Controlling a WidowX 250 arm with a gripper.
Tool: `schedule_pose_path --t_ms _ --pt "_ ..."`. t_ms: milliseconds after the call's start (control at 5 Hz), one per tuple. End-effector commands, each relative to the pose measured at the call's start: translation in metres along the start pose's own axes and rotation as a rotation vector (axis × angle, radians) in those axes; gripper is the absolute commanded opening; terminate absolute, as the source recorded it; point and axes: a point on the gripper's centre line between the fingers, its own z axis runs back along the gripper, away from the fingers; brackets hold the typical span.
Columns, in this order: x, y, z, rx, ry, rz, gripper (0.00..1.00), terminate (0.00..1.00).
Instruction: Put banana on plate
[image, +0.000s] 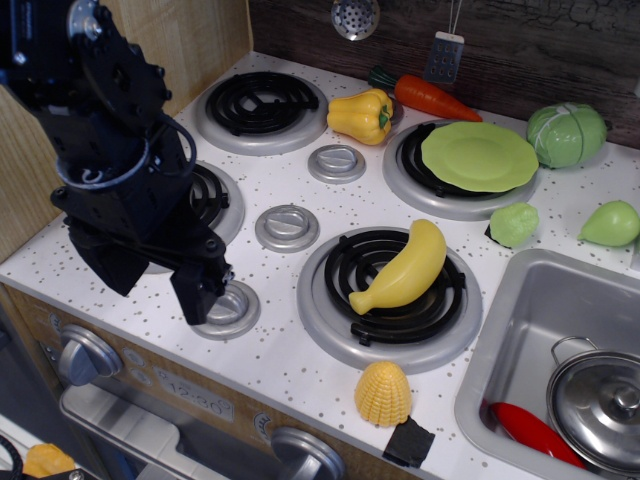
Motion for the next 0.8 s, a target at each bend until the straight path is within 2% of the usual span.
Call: schedule_pose_path --t_ms 0,400,600 --pt "0.0 0.0 0.0 0.0 0.0 0.0 1.0 0.0" --pt "0.065 -0.054 0.001 0.038 0.042 -0.071 1.0 0.0" --pt "0.088 -0.08 -0.006 0.029 0.01 -0.077 1.0 0.0"
